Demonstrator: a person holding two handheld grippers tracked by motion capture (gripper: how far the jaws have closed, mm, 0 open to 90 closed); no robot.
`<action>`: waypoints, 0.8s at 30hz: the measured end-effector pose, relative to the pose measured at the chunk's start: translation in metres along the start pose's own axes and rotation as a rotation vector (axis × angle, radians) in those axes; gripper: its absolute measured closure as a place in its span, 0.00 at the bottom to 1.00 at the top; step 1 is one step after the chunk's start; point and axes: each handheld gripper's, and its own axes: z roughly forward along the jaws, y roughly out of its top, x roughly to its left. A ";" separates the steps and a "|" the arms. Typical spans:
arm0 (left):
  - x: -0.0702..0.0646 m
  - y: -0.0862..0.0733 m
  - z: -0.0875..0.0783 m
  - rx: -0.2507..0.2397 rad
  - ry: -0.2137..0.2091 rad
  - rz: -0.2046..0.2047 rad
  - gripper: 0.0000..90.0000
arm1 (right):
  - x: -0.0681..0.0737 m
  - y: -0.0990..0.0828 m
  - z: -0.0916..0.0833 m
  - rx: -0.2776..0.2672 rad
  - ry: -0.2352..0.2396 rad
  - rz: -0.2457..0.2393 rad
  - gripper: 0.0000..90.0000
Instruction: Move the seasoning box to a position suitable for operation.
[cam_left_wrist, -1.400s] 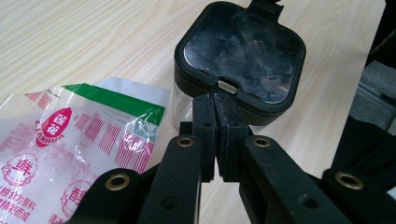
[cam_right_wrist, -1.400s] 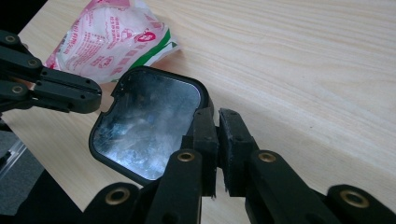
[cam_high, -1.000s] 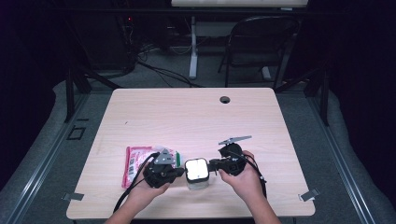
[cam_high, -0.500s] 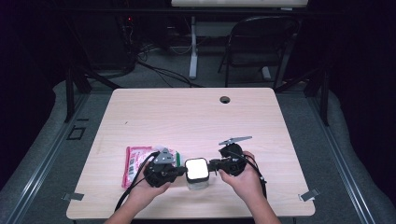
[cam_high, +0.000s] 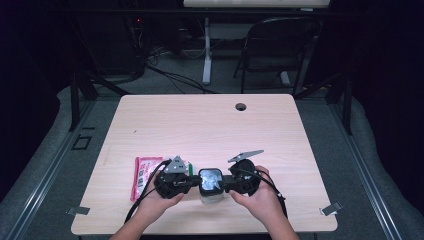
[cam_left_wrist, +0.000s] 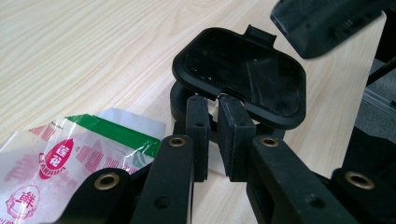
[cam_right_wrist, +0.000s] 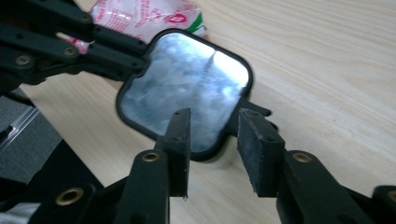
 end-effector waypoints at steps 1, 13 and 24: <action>0.000 0.001 0.000 0.001 -0.002 0.002 0.91 | 0.003 0.000 -0.001 0.004 0.004 -0.010 0.69; -0.001 0.006 -0.002 -0.012 -0.002 -0.006 0.87 | 0.020 -0.003 -0.001 0.024 0.003 -0.099 0.61; -0.003 0.007 -0.003 -0.027 0.004 -0.006 0.85 | 0.030 -0.004 0.004 0.024 -0.033 -0.155 0.56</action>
